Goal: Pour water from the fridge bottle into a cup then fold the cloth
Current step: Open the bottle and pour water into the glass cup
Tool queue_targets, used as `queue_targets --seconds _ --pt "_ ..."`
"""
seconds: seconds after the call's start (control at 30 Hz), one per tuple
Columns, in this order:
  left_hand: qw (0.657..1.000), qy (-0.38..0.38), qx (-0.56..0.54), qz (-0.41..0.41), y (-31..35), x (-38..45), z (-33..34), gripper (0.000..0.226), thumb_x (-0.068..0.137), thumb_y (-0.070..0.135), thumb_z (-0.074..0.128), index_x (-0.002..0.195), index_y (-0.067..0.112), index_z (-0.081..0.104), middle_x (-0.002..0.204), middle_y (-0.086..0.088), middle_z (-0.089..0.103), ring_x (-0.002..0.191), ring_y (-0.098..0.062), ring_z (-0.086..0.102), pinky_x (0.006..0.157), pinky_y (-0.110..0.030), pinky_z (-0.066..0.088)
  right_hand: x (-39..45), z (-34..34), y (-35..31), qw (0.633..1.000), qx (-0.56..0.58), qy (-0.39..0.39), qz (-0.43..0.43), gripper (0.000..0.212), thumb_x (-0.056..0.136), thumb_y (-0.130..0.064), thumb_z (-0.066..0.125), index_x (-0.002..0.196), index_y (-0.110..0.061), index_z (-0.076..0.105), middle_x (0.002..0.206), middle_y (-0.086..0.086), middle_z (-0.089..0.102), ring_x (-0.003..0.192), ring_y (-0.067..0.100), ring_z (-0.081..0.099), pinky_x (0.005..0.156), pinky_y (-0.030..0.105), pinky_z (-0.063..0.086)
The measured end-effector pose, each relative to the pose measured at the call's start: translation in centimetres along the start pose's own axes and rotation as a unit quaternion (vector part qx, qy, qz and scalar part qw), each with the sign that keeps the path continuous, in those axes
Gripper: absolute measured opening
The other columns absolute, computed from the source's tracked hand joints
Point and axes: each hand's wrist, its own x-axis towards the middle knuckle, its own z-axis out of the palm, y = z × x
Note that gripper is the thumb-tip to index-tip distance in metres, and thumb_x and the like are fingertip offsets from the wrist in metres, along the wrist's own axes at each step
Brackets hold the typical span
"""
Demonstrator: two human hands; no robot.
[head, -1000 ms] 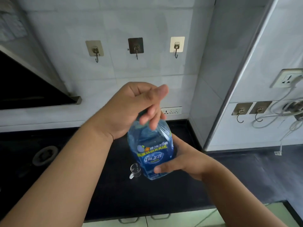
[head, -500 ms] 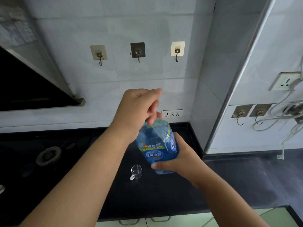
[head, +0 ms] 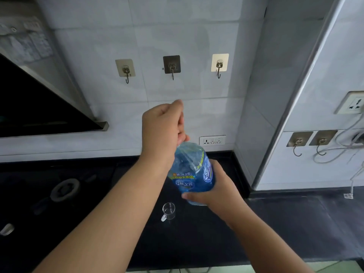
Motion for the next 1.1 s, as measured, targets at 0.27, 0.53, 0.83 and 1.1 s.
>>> queue_targets --seconds 0.27,0.53,0.83,1.1 --pt "0.941 -0.335 0.012 0.042 1.6 0.0 -1.6 0.048 0.100 0.020 0.059 0.053 0.016 0.053 0.035 0.005 0.029 0.028 -0.012 0.026 0.055 -0.030 0.052 1.0 -2.4 -0.2 0.963 0.074 -0.255 0.039 0.087 0.070 0.013 0.088 0.138 -0.029 0.056 0.129 0.008 0.073 0.121 0.029 0.070 0.104 0.052 0.055" --pt "0.999 0.020 -0.031 -0.031 -1.6 1.6 -0.5 0.042 0.098 0.022 0.052 0.056 0.019 0.043 0.047 -0.001 0.029 0.040 -0.020 0.025 0.054 -0.027 0.050 2.4 -0.9 0.9 0.999 -0.050 -0.007 0.001 0.087 0.054 -0.025 0.104 0.124 -0.043 0.055 0.114 -0.013 0.073 0.101 0.006 0.074 0.081 0.032 0.066" --pt "0.998 -0.055 -0.005 -0.014 -0.9 2.7 -1.3 0.039 0.092 0.016 0.051 0.055 0.019 0.038 0.048 0.001 0.025 0.037 -0.018 0.020 0.051 -0.028 0.047 2.9 -0.6 0.9 0.993 0.001 -0.105 0.055 0.086 0.059 -0.014 0.101 0.129 -0.038 0.057 0.119 -0.006 0.076 0.109 0.015 0.075 0.094 0.046 0.062" --pt "0.966 -0.254 -0.044 -0.010 -1.8 3.2 -2.8 0.037 0.091 0.016 0.052 0.057 0.022 0.040 0.048 0.007 0.029 0.031 -0.013 0.028 0.058 -0.030 0.052 4.0 -1.4 1.2 0.987 0.008 -0.150 0.055 0.087 0.062 -0.001 0.098 0.130 -0.035 0.056 0.117 -0.002 0.077 0.108 0.019 0.076 0.089 0.043 0.063"
